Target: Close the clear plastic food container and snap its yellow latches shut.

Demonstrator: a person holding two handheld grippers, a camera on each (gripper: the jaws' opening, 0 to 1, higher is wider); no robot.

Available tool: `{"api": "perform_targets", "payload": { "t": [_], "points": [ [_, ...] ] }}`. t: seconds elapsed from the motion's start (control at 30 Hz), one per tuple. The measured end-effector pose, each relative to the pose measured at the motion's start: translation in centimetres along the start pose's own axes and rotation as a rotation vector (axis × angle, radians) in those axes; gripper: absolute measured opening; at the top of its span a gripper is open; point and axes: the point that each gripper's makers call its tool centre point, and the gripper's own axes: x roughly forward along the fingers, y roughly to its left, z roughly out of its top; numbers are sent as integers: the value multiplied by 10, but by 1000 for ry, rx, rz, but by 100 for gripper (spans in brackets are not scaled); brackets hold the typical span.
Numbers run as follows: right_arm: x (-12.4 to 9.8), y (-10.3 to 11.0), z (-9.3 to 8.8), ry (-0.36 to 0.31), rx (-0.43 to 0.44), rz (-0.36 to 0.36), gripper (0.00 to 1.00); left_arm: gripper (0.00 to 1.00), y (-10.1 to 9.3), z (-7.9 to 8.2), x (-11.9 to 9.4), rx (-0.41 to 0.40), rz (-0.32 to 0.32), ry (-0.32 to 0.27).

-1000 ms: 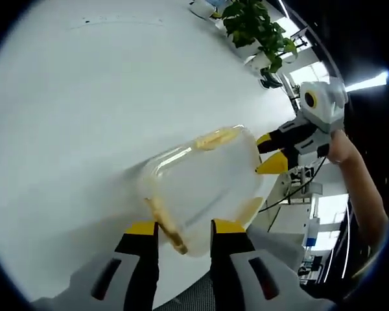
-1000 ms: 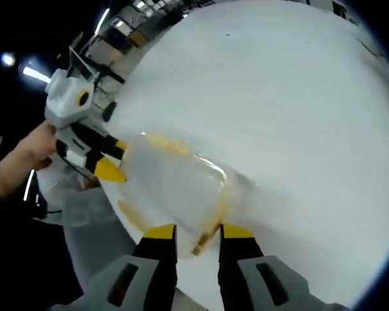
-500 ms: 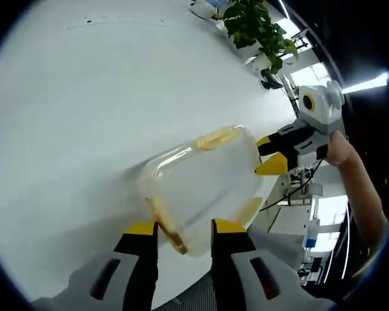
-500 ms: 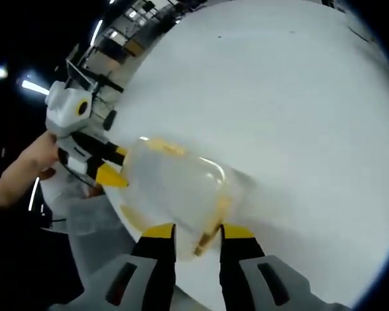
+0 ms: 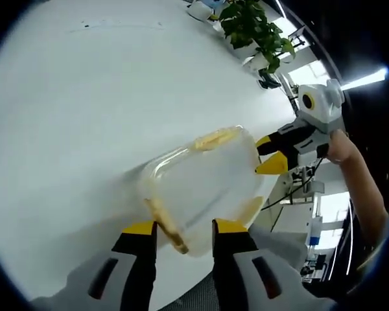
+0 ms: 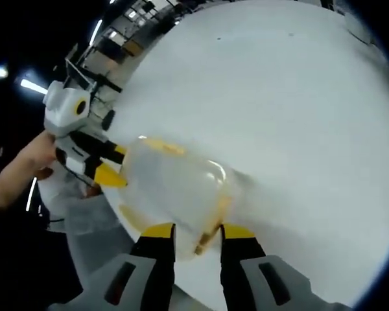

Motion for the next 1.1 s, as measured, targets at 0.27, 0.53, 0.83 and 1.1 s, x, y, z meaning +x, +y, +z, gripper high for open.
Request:
{"api": "perform_targets", "payload": {
  "t": [0.27, 0.53, 0.83, 1.1],
  "points": [
    [-2, 4, 3, 5, -161, -37, 25, 37, 5, -1, -4, 134, 39, 17],
    [-9, 5, 10, 7, -246, -68, 26, 46, 14, 4, -12, 268, 132, 25],
    [-14, 23, 28, -21, -395, -57, 33, 46, 10, 22, -30, 347, 167, -36],
    [-6, 41, 30, 28, -539, -59, 33, 46, 6, 28, -32, 433, 179, -53]
  ]
}}
